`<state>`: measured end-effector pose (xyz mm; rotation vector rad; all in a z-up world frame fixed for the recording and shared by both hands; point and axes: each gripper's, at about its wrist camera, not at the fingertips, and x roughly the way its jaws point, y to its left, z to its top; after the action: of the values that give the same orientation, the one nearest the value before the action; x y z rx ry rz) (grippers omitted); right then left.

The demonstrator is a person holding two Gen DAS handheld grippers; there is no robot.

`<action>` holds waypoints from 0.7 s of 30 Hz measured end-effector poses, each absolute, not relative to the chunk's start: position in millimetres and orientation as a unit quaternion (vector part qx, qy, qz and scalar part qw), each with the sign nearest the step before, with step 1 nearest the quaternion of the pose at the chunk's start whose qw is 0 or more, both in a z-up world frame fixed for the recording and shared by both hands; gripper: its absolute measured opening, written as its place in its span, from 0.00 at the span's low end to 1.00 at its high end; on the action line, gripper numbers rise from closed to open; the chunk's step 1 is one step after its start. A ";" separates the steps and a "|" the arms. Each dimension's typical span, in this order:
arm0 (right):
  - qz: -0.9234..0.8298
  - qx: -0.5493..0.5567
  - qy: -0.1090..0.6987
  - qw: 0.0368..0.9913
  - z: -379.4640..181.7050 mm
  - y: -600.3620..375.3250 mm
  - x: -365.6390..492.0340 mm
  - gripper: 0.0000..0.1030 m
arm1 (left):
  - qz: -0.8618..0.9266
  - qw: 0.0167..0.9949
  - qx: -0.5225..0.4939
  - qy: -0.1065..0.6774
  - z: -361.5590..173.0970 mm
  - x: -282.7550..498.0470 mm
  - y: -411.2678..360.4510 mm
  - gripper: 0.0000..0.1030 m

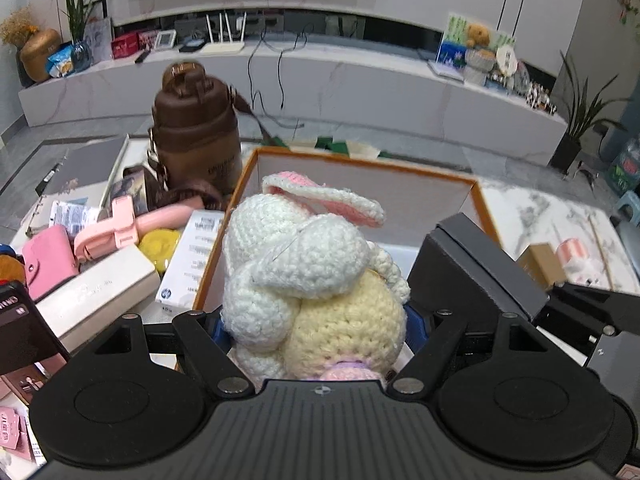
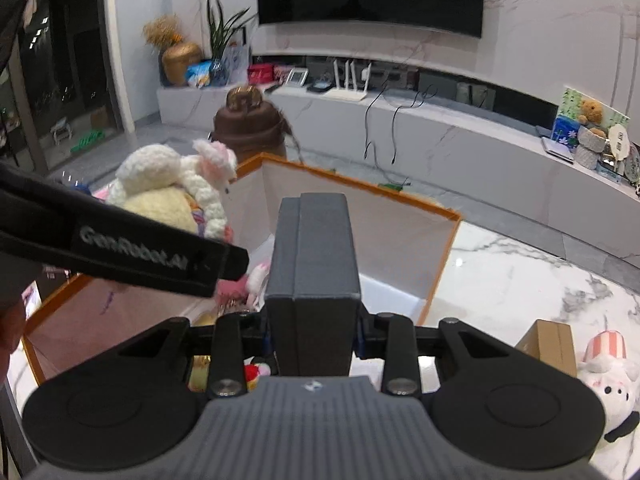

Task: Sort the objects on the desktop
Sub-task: 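Lift the crocheted bunny and gray box and carry both over the white box, then open the left gripper to drop the bunny into the box while the right gripper lowers the gray box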

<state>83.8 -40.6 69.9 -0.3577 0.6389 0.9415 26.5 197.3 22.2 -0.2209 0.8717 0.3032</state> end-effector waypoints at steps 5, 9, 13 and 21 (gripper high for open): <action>0.439 -0.213 0.310 0.816 57.6 -27.3 81.9 0.35 | 0.144 0.878 -0.096 0.447 6.5 34.8 198.5 0.88; 0.436 -0.233 0.306 0.814 51.5 -20.6 81.0 0.35 | 0.141 0.868 -0.091 0.467 -3.9 40.6 198.7 0.88; 0.434 -0.244 0.306 0.811 50.0 -19.5 84.5 0.35 | 0.140 0.867 -0.088 0.470 -6.0 43.5 198.2 0.88; 0.438 -0.264 0.300 0.805 47.8 -23.8 77.8 0.36 | 0.147 0.863 -0.059 0.480 -11.6 52.0 189.5 0.91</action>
<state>77.8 -23.8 47.8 -0.5657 0.6426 0.9380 52.0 189.5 -11.6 -0.1231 1.0056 0.3091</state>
